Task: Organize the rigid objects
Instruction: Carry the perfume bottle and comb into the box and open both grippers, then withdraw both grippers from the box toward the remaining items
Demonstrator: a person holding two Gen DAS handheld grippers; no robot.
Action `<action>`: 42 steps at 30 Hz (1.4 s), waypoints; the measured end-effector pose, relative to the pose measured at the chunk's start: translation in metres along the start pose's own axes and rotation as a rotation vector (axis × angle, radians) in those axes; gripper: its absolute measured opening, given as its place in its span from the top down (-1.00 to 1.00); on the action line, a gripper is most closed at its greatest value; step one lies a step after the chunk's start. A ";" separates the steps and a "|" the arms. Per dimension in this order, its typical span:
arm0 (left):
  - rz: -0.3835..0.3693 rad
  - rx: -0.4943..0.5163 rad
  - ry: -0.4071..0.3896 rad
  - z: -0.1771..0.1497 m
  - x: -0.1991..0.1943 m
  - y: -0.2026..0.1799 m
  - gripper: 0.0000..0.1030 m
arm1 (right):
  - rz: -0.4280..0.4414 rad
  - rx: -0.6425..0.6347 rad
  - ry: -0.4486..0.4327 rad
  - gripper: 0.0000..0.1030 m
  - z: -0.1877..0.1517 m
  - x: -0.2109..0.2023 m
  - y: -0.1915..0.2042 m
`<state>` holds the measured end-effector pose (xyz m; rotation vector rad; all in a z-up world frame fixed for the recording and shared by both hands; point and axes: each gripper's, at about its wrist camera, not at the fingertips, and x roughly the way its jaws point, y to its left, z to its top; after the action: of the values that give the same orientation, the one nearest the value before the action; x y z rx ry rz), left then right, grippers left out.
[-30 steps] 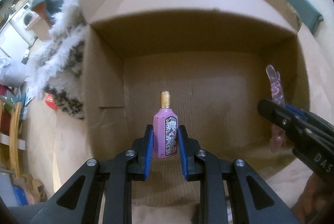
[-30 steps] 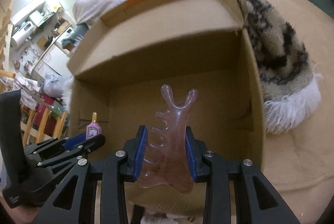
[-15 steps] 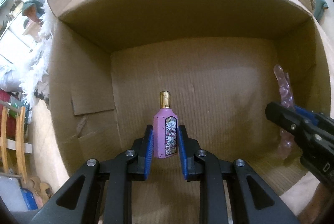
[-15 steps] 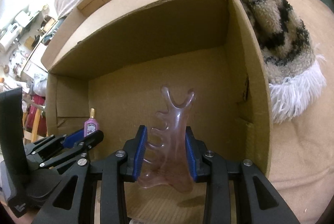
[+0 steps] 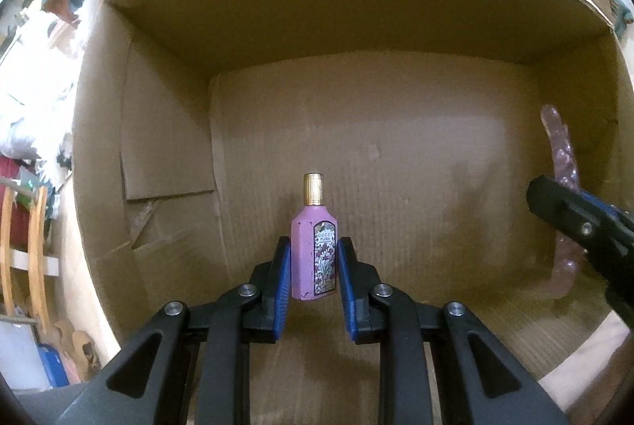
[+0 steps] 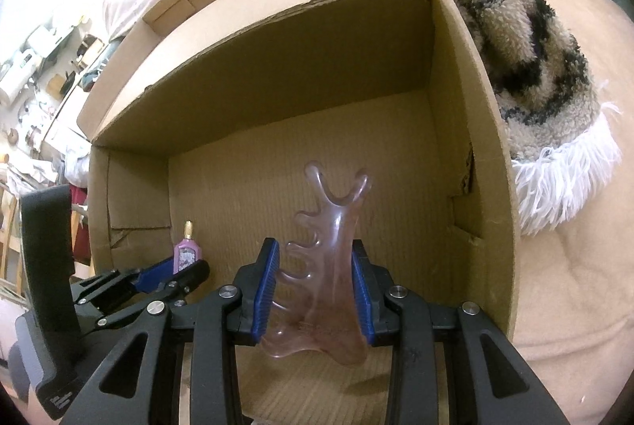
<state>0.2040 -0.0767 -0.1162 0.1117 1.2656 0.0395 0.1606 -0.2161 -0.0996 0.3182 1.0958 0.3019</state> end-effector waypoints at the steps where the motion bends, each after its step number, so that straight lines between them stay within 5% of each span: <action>1: 0.001 -0.004 0.004 0.001 0.002 0.000 0.61 | 0.000 -0.001 -0.005 0.30 0.000 -0.002 -0.001; 6: 0.002 -0.011 0.000 0.007 0.003 0.008 0.57 | 0.008 -0.012 -0.079 0.30 0.003 -0.015 0.000; 8: -0.001 -0.011 0.005 0.010 0.004 0.009 0.33 | 0.017 -0.012 -0.097 0.30 0.004 -0.020 0.000; 14: -0.031 -0.006 -0.017 0.015 -0.004 0.007 -0.15 | 0.056 -0.002 -0.141 -0.28 0.008 -0.037 -0.001; 16: -0.028 -0.009 -0.032 0.018 -0.009 0.007 -0.23 | 0.057 -0.004 -0.159 -0.57 0.009 -0.043 0.000; 21: -0.034 -0.036 -0.047 0.011 -0.018 0.015 -0.26 | 0.100 0.028 -0.163 -0.93 0.011 -0.052 -0.005; 42: -0.041 -0.089 -0.117 -0.034 -0.088 0.039 -0.26 | 0.097 0.041 -0.174 -0.93 0.005 -0.065 0.000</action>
<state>0.1461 -0.0436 -0.0390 0.0107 1.1472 0.0532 0.1374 -0.2419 -0.0444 0.4272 0.9180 0.3321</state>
